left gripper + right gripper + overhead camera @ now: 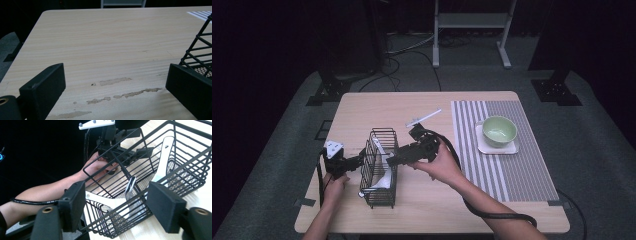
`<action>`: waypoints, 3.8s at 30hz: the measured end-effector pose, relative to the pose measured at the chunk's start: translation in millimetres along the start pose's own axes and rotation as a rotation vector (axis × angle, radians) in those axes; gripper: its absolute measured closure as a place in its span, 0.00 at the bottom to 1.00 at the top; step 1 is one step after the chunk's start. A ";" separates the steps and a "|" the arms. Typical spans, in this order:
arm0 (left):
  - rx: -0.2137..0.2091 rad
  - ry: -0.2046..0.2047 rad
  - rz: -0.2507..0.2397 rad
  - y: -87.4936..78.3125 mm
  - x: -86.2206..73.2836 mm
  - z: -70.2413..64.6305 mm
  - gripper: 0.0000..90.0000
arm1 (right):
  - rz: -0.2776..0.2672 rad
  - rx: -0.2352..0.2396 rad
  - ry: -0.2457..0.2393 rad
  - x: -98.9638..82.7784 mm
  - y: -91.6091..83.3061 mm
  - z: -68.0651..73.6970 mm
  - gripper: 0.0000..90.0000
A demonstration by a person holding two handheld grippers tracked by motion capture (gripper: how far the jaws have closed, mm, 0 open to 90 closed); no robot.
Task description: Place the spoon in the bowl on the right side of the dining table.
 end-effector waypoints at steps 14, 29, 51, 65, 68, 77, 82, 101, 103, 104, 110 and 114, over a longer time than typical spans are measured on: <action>0.000 -0.002 0.002 -0.3 0.1 0.6 0.02 | 0.044 -0.051 0.013 1.3 9.8 -6.7 0.64; -0.001 -0.004 0.003 -0.4 0.1 0.7 0.02 | 0.051 -0.040 0.012 1.8 9.6 -7.1 0.94; 0.000 -0.002 0.003 -0.2 0.0 0.3 0.02 | -0.036 -0.017 0.069 5.6 -6.5 -1.8 0.95; 0.001 -0.001 0.003 -0.1 0.0 0.2 0.02 | -0.132 0.041 0.141 10.3 -25.8 -3.2 0.95; 0.001 0.000 0.002 -0.1 0.0 0.1 0.02 | -0.147 0.047 0.148 11.5 -28.2 -3.1 0.95; -0.001 -0.002 0.001 0.1 0.1 0.1 0.02 | -0.186 0.073 0.167 17.4 -35.4 -0.5 0.95; 0.000 -0.002 0.001 0.1 0.1 0.1 0.02 | -0.206 0.092 0.177 20.0 -40.1 0.7 0.95; 0.000 -0.001 -0.003 0.5 0.0 -0.3 0.02 | -0.272 0.118 0.177 35.1 -65.4 10.0 0.95; 0.001 -0.001 -0.003 0.4 0.0 -0.4 0.02 | -0.277 0.116 0.176 36.0 -67.9 10.0 0.95; 0.002 -0.001 -0.003 0.4 0.0 -0.3 0.02 | -0.278 0.115 0.175 36.0 -68.7 9.8 0.95; 0.001 -0.003 -0.003 0.4 0.0 -0.2 0.02 | -0.297 0.121 0.191 36.1 -77.2 8.4 0.95; 0.001 -0.004 -0.001 0.3 0.1 0.0 0.02 | -0.307 0.120 0.200 36.0 -83.6 7.3 0.95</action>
Point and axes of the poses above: each handheld gripper's, and its own axes: y roughly forward along the jaws, x roughly out of its top, z roughly to its left, the point moved 4 cm from there along y, roughly forward along the jaws, and after that the axes turned 15 degrees about -y, right-handed, at the moved point
